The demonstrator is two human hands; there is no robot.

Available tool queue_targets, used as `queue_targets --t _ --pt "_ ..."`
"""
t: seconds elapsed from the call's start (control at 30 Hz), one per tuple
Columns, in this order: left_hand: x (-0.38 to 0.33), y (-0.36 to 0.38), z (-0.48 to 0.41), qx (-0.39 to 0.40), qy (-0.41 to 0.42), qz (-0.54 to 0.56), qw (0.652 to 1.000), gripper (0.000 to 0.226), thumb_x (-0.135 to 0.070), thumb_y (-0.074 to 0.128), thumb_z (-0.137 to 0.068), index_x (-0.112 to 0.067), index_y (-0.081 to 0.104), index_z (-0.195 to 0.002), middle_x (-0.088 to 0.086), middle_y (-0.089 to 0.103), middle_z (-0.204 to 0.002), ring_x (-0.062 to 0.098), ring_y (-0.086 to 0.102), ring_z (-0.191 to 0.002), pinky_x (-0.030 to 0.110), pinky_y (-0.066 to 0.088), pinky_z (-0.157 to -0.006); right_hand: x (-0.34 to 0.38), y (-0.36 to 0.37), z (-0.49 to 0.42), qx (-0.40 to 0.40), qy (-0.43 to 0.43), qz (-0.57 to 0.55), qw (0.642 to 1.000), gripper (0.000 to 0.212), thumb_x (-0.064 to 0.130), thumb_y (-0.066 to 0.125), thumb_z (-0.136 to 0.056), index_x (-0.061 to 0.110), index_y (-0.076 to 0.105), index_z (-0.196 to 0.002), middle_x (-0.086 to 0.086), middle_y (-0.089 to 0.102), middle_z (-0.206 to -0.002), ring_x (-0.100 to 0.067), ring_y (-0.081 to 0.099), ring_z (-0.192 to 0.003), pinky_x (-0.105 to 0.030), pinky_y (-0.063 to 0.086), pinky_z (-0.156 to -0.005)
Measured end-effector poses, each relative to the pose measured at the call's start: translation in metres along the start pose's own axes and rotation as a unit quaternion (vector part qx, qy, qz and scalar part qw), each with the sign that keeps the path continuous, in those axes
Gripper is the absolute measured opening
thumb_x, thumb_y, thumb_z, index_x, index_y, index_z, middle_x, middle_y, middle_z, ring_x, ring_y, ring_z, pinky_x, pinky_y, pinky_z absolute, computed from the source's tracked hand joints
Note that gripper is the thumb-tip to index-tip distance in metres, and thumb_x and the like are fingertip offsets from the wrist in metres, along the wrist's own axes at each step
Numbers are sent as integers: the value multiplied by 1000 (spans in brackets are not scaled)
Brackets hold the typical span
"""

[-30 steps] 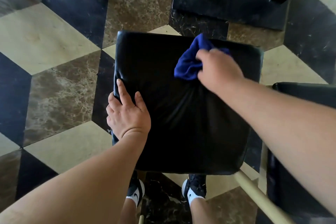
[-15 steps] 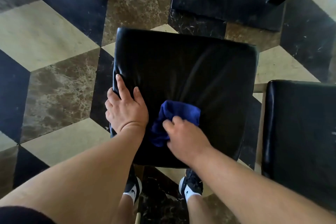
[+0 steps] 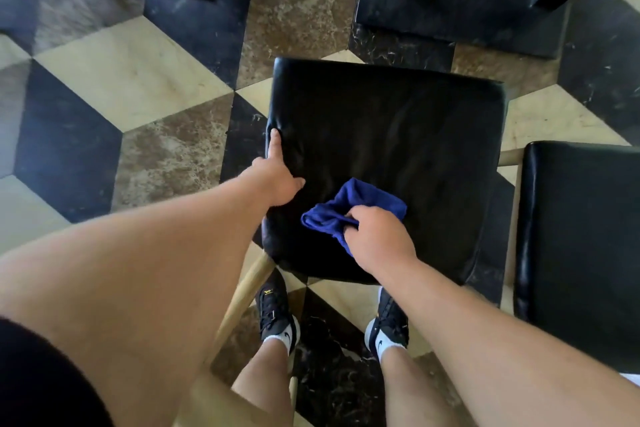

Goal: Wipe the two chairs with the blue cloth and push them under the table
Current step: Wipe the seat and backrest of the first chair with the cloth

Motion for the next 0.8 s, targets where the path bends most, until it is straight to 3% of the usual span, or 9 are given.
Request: queue_targets --t 0.07,0.1,0.2,0.3,0.43,0.5,0.63,0.73,0.8 --pt "10 -26 7 73 38 -30 996 108 -45 69 -102 -40 -18 -166 22 46 -159 42 58 -129 48 48 -108 16 2 7 -8 2 1 1000 26 30 53 -101 24 51 -76 4 58 -75 -23 60 -74 -30 33 -50" --pt "16 -38 12 102 55 -39 992 102 -46 68 -102 -42 -10 -168 18 50 -156 37 62 -123 47 52 -102 25 2 10 -18 -10 12 1000 26 30 53 -101 24 53 -76 3 59 -78 -25 60 -80 -32 36 -53" --pt "40 -59 23 172 82 -71 979 74 -48 61 -105 -41 22 -168 2 54 -147 20 71 -106 43 60 -90 53 7 14 -81 -100 109 986 23 35 56 -101 18 70 -103 -5 61 -108 -29 54 -109 -44 52 -84" --pt "64 -52 32 228 73 -63 969 56 -44 56 -109 -38 39 -162 -5 51 -155 21 67 -120 44 58 -96 78 24 7 -72 -131 107 983 26 36 57 -102 17 69 -115 -7 57 -121 -31 51 -116 -47 51 -92" --pt "105 -21 48 285 25 108 952 49 -42 56 -110 -39 44 -157 -9 55 -154 20 63 -128 50 50 -109 109 56 -14 -83 -118 103 984 23 30 53 -103 18 68 -114 -8 56 -119 -33 51 -113 -47 48 -87" --pt "118 -3 56 287 4 160 945 41 -37 57 -109 -37 53 -150 -9 62 -146 20 65 -124 53 49 -112 119 70 -19 -77 -148 142 976 21 28 52 -102 17 68 -112 -8 56 -119 -33 50 -112 -45 45 -85" --pt "122 24 66 233 -52 288 928 28 -19 60 -106 -13 69 -132 9 74 -131 22 71 -99 49 56 -104 112 85 -11 10 -169 114 979 14 21 52 -98 16 65 -95 -5 55 -113 -28 47 -109 -47 49 -82" --pt "122 36 78 193 -74 344 916 30 -10 60 -105 -10 67 -134 18 73 -129 28 69 -98 50 58 -100 103 86 5 94 -122 42 987 18 23 53 -94 21 51 -77 -3 56 -91 -28 53 -89 -40 43 -66" --pt "123 40 93 164 -86 378 907 32 -10 60 -106 -8 66 -137 22 71 -132 33 70 -107 49 56 -105 100 83 15 129 -52 -14 990 24 27 52 -94 21 45 -72 0 56 -77 -25 54 -76 -35 34 -56"
Point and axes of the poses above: each hand's wrist, its own z-axis away from the middle knuckle, its own y-axis out of the palm, x = y × z, the point moved 1 cm from there along -z, towards the middle knuckle
